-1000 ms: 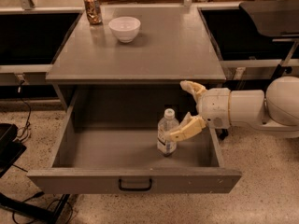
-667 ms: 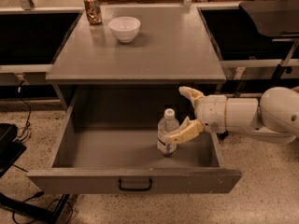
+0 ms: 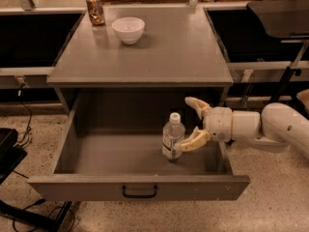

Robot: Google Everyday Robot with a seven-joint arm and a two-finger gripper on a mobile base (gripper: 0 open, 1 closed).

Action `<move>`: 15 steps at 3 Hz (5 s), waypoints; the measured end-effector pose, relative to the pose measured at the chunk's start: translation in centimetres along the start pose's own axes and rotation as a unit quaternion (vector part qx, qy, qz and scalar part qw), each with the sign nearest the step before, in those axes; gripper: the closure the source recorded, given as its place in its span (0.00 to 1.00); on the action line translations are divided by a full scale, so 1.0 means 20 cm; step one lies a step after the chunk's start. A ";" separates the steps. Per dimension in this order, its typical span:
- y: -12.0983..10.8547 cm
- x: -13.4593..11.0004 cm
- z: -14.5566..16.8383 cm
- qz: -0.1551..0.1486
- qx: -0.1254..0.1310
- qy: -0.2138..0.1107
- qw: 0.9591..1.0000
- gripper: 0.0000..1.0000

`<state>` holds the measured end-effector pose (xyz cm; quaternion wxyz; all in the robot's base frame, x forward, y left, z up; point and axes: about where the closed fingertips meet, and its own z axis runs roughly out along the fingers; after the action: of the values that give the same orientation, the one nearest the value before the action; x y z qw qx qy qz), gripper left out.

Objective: Pick blue plastic bottle from top drawer and place on counter

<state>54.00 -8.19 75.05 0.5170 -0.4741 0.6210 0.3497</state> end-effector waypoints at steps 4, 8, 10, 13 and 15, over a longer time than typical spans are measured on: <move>0.07 0.22 0.14 0.008 -0.029 -0.043 0.999 0.42; -0.24 -0.51 0.15 0.010 0.003 0.057 0.998 1.00; -0.66 -1.14 0.16 -0.001 0.059 0.028 0.998 1.00; -1.14 -1.06 0.06 0.000 0.144 -0.009 0.990 1.00; -1.17 -0.80 0.01 0.012 0.158 -0.038 0.987 1.00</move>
Offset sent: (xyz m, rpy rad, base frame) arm -0.0104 0.0192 -0.0453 0.1042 0.0147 0.0586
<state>76.55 -11.61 91.91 0.6048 -0.3649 0.6539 0.2711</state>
